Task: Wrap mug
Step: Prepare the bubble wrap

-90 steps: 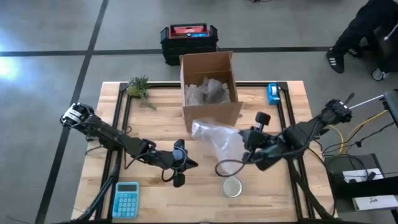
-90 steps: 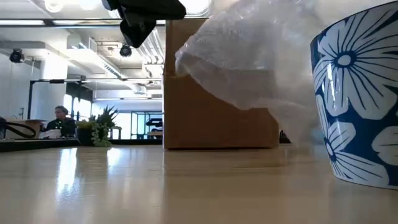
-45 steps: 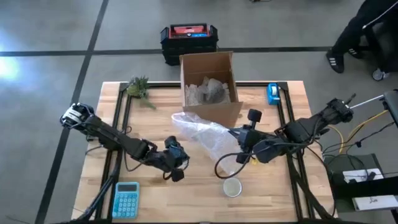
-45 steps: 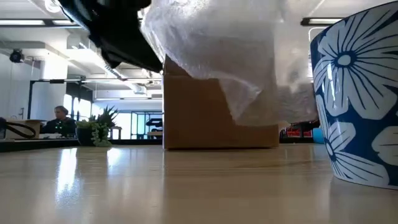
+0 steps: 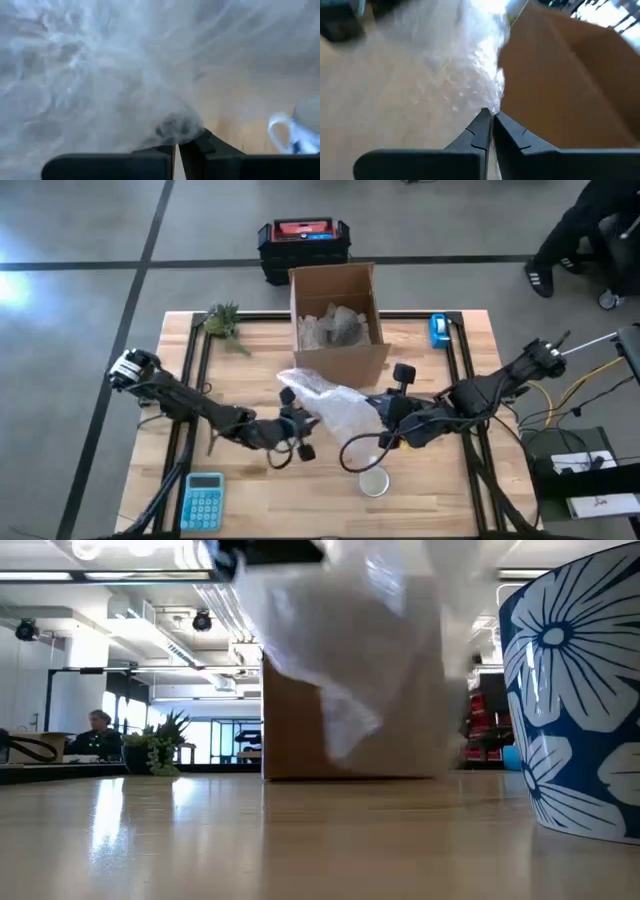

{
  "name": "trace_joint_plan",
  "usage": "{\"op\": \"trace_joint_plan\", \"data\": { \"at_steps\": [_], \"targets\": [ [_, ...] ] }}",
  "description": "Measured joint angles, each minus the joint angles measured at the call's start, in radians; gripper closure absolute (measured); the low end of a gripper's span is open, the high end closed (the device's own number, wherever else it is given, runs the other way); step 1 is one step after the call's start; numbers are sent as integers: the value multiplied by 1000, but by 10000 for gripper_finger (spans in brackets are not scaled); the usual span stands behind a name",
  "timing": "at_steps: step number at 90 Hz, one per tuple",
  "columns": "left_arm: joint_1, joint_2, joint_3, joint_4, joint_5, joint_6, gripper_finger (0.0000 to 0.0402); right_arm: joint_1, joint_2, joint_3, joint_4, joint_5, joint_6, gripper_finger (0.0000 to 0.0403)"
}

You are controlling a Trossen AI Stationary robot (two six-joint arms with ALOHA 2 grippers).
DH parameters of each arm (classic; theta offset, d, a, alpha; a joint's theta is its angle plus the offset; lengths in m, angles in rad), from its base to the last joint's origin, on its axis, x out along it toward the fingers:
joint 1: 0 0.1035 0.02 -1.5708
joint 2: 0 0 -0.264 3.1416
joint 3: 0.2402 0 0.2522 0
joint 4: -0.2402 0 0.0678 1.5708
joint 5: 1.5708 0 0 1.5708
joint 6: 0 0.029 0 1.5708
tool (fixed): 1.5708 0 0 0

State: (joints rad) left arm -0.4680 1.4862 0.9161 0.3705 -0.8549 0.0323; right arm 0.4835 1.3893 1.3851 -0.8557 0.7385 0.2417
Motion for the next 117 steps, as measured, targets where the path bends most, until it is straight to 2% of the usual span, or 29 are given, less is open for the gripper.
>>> {"op": "trace_joint_plan", "data": {
  "at_steps": [15,35,47,67,82,90,105,117],
  "targets": [
    [-78,-115,0,-122,-31,-10,401,-2,31,-82,16,-7,30,400],
    [-94,-152,0,-230,-26,-103,401,-24,128,-114,118,-44,48,391],
    [-109,-166,0,-304,-10,-153,402,-45,208,-114,198,-222,36,360],
    [-154,-226,4,-413,18,-331,402,-74,367,-113,377,-471,-21,284],
    [-204,-263,4,-579,148,-564,402,-87,492,-50,517,-749,-106,230],
    [-228,-277,4,-659,228,-688,402,-86,527,13,517,-843,-192,209],
    [-276,-306,4,-738,364,-865,402,-93,513,101,350,-828,-338,185],
    [-323,-321,4,-774,367,-965,401,-119,465,116,252,-690,-347,176]
  ]
}}
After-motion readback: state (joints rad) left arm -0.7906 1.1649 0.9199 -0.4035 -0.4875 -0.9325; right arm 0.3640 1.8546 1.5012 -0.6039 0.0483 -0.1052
